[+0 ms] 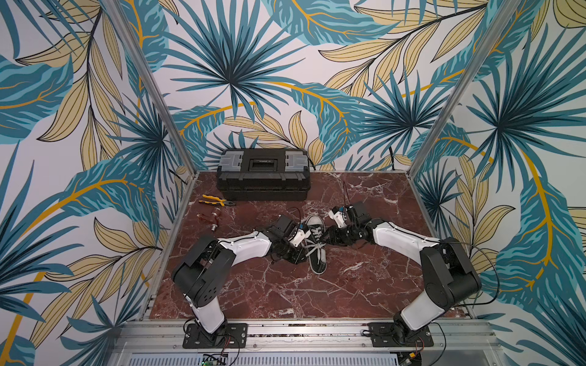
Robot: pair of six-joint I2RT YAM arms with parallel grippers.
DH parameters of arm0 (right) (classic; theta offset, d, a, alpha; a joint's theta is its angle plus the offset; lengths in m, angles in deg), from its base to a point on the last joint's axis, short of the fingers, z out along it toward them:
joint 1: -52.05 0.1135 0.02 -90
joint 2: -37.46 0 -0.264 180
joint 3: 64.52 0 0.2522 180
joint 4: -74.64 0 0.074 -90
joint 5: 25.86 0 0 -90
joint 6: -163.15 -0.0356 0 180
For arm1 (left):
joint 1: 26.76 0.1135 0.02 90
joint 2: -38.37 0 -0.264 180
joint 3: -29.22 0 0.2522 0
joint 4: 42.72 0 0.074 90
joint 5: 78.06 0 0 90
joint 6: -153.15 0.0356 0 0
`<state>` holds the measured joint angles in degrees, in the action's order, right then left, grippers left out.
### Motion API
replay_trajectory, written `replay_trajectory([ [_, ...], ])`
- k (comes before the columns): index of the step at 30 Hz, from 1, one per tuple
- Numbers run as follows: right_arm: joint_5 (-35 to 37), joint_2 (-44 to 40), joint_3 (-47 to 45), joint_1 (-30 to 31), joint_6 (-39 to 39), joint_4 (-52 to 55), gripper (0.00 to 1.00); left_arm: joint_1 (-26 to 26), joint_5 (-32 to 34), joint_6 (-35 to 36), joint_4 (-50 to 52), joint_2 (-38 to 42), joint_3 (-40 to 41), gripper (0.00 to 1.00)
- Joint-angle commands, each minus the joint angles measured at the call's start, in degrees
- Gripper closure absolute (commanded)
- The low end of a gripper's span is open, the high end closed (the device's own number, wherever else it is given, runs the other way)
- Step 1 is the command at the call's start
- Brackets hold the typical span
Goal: Tie the shoes
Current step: Tie the shoelace on the shoe.
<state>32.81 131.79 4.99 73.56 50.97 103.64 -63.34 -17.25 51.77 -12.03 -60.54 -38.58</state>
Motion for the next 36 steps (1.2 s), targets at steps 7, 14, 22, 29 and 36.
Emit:
replay_trajectory([
  [7,-2.07,2.01,0.87,0.01,0.37,0.48,0.71,-0.12,0.06,0.11,-0.49,0.39,-0.21,0.90],
  [14,-2.07,1.44,0.23,0.00,0.05,0.22,0.85,0.01,1.38,0.13,-0.44,0.62,-0.45,0.81],
  [22,-1.19,1.05,0.54,0.01,0.83,1.16,1.00,3.09,3.55,-0.14,-3.99,4.61,1.07,0.52],
  [29,0.48,-0.02,0.50,-0.03,2.04,2.84,1.00,3.08,8.66,5.47,1.70,-0.59,-6.02,0.44],
  [36,0.94,0.28,0.52,0.01,2.89,3.20,1.00,2.09,10.07,14.33,6.81,-3.10,-10.21,0.33],
])
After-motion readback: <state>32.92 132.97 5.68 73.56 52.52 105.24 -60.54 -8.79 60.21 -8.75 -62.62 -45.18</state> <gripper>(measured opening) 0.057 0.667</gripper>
